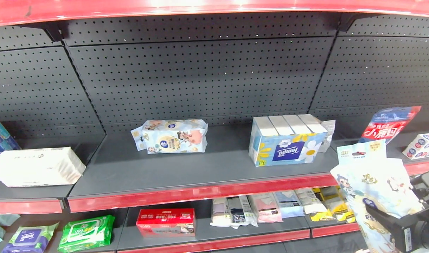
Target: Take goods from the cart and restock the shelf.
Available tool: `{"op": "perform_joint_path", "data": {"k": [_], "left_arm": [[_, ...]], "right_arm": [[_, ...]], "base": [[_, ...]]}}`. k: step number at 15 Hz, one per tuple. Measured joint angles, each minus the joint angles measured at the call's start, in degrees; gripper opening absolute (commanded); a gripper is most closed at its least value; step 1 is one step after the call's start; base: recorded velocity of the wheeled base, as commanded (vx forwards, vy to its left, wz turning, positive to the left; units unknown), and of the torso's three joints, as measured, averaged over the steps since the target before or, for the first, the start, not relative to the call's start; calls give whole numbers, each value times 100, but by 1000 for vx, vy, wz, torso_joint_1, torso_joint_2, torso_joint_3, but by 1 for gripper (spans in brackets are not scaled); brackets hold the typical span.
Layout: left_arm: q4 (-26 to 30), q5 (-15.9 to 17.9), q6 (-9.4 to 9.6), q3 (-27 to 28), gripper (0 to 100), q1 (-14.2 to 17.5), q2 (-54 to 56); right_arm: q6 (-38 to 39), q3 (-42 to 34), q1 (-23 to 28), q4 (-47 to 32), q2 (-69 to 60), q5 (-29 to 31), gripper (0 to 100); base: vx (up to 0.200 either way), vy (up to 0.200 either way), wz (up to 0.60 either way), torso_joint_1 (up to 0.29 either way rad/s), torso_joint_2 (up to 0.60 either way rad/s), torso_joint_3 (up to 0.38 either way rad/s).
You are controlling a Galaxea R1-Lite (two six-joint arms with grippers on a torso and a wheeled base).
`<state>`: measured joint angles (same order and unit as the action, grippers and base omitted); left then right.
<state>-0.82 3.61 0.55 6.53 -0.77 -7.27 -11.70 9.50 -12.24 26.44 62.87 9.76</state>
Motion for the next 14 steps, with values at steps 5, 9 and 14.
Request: {"op": "perform_joint_path", "data": {"k": [5,9,14], "left_arm": [[-457,-260,18,1268,100,233,-2892],[-1481,466,602,1662,100,492,-5131],[-2491,2308,2063,1898,100,1026,-7068]], "right_arm": [[11,111,15,2,96,-11,0],[-12,327,39,-4,149,-9,0],[-45,375,87,-12,157,-2,0]], "base": [[0,0,0,0,0,0],[0,0,0,0,0,0],[0,0,0,0,0,0]]}}
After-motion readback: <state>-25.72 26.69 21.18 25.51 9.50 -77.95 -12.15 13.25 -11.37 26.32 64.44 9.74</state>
